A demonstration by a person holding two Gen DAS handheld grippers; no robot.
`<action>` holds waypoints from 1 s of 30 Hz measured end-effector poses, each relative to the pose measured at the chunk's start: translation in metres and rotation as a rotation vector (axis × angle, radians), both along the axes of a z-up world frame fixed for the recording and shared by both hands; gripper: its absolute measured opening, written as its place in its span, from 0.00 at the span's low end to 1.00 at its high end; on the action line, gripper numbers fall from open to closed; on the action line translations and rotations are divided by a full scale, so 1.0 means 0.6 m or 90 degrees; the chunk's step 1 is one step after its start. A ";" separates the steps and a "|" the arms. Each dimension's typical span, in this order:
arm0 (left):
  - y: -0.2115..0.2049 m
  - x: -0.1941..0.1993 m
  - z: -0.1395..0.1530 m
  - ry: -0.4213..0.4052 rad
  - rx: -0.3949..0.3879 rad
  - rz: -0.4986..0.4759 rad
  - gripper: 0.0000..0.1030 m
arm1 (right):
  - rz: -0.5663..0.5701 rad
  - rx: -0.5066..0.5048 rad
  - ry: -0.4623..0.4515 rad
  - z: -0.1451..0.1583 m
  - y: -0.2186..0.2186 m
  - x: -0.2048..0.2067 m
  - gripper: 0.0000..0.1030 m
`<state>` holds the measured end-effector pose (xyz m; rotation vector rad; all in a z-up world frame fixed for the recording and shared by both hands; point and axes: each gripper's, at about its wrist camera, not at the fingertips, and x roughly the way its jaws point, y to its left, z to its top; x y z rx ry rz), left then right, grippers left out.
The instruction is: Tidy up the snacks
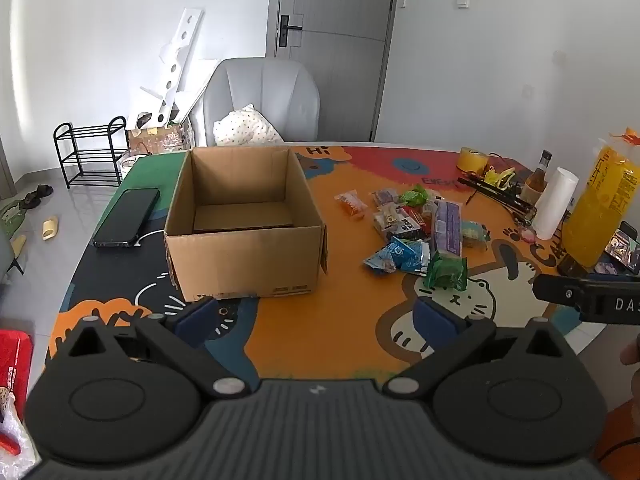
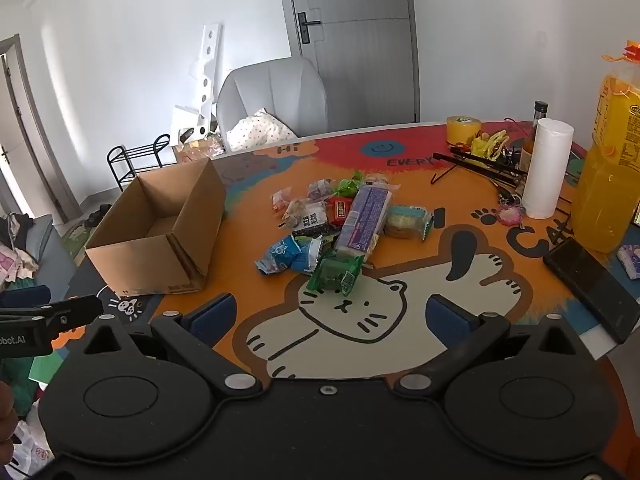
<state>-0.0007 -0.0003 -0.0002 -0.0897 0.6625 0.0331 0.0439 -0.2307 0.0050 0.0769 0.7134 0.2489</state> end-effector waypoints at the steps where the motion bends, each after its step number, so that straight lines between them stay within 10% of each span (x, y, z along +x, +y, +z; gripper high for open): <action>1: 0.001 0.001 0.000 0.007 -0.003 0.000 1.00 | 0.001 0.001 -0.001 0.000 -0.001 -0.001 1.00; 30: -0.005 -0.008 0.010 -0.009 -0.010 -0.025 1.00 | -0.002 -0.006 -0.013 0.008 0.001 -0.009 1.00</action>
